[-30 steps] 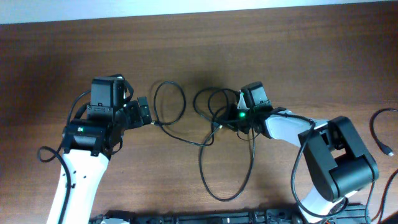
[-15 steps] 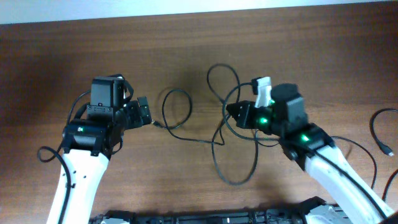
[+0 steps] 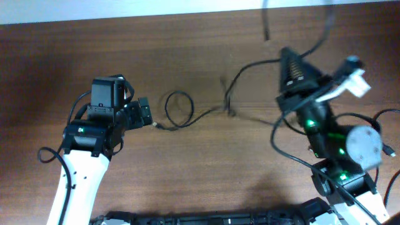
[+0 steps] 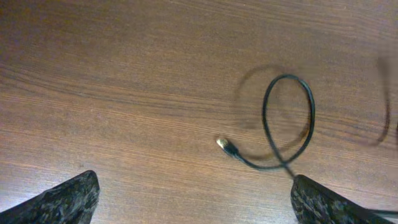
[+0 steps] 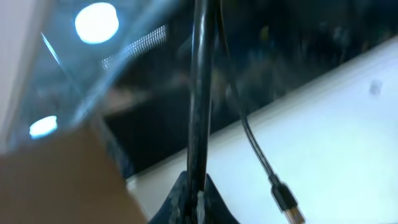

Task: Untangle cables

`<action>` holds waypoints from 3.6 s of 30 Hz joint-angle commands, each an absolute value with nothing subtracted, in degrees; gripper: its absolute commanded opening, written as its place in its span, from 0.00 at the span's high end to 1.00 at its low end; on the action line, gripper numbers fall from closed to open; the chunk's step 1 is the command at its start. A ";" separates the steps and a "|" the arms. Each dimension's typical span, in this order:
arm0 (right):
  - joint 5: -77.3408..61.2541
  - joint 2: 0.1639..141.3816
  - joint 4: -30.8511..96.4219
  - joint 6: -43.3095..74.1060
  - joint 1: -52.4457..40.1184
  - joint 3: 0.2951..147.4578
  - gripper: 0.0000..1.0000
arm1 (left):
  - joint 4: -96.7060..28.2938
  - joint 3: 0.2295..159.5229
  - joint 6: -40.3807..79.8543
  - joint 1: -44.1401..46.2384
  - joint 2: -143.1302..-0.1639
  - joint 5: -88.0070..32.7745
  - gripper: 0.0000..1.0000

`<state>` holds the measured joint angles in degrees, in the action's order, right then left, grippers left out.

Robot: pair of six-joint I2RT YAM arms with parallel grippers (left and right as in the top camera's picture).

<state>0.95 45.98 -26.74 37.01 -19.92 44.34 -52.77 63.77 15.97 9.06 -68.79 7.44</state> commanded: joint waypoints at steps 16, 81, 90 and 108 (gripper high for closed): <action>41.80 46.85 -51.09 19.62 -20.18 45.34 0.96 | -52.60 64.55 15.09 8.82 -68.51 7.05 0.01; 27.88 77.03 -11.77 7.92 26.57 74.28 0.96 | -52.62 64.55 15.09 8.82 -68.51 7.05 0.01; 5.91 85.78 3.42 25.12 43.20 74.28 0.96 | -52.62 64.55 15.09 8.82 -68.51 7.05 0.01; 6.15 95.20 14.33 21.50 43.16 74.26 0.25 | -52.60 64.55 15.09 8.82 -68.51 7.05 0.01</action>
